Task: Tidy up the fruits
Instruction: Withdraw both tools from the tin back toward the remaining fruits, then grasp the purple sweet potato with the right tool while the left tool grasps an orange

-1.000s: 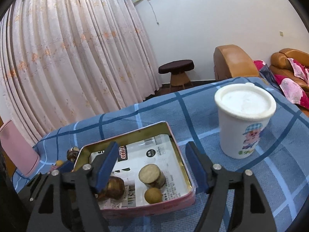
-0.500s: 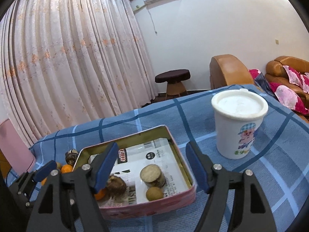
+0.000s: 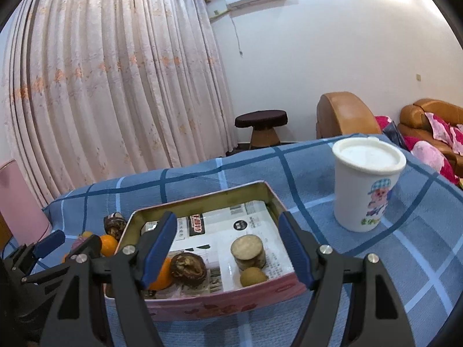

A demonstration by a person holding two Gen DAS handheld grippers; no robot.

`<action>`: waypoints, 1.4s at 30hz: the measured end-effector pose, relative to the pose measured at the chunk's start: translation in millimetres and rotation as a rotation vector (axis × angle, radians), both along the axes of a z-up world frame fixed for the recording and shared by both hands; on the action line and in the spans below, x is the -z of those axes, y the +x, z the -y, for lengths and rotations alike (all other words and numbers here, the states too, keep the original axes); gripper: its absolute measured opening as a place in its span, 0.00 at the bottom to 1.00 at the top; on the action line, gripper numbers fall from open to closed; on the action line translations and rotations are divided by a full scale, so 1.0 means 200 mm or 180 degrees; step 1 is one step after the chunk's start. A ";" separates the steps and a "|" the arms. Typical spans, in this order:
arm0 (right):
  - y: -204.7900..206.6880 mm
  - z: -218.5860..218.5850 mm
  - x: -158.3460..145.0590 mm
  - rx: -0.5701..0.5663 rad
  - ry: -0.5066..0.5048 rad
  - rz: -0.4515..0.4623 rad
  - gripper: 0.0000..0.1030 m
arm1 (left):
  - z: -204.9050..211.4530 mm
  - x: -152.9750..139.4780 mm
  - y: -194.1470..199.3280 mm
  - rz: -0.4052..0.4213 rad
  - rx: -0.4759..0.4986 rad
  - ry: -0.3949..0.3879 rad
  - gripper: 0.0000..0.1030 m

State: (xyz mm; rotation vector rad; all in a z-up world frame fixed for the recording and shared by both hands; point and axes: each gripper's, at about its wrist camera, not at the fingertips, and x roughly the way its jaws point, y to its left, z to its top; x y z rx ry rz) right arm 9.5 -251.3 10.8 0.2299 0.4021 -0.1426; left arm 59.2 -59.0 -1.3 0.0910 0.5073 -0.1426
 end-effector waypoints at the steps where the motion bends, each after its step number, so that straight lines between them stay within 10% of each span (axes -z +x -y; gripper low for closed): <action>1: 0.00 -0.01 0.00 -0.0001 0.0001 0.0002 0.73 | -0.01 0.00 0.00 -0.0005 -0.0004 -0.0002 0.73; 22: 0.03 -0.50 0.02 -0.0581 -0.0329 -0.0166 0.63 | -0.43 0.02 0.04 -0.0135 -0.0307 0.0066 0.73; 42: 0.41 -0.90 0.19 -0.1154 0.0332 -0.0948 0.52 | -0.86 0.05 0.17 -0.0477 -0.0998 -0.0138 0.73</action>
